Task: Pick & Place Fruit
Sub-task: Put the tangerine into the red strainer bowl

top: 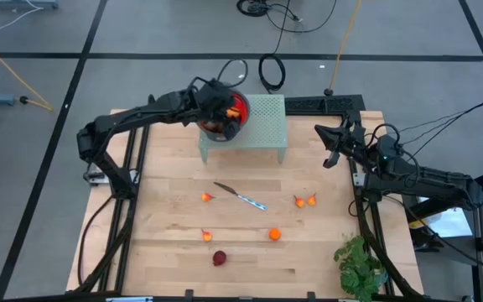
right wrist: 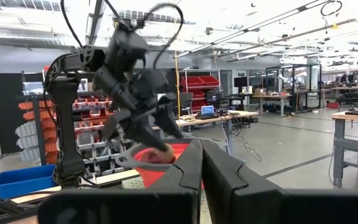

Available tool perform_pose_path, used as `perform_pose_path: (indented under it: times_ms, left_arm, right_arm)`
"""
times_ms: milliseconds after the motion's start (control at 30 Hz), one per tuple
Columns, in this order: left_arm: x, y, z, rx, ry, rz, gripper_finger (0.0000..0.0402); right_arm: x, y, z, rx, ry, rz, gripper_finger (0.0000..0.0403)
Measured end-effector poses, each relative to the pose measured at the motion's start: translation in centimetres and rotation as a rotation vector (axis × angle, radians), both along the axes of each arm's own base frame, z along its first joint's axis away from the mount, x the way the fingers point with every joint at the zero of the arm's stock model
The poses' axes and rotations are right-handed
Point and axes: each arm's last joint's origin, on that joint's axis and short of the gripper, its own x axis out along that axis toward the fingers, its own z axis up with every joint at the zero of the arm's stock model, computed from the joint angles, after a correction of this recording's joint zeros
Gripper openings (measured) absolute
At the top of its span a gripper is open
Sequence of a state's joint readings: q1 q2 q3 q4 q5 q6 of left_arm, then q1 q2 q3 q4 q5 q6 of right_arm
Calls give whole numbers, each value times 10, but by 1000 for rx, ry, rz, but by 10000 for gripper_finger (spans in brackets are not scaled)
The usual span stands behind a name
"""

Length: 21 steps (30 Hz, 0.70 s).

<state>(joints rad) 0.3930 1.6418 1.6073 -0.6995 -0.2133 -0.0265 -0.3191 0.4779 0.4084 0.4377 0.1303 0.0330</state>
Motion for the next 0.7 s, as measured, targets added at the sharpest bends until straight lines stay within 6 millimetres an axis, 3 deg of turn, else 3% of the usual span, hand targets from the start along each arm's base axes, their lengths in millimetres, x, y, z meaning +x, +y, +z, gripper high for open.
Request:
perform_pose_path:
  times_ms: [200,433,700]
  left_arm:
    - [-18,-7,29,63,-99,16,269]
    - [-45,-32,64,75,-235,0,269]
    - [-61,-60,85,77,-313,-69,269]
  right_arm:
    - [0,0,0,7,-2,2,0]
    - [1,0,-2,15,21,3,0]
    - [2,-1,-10,39,95,3,3]
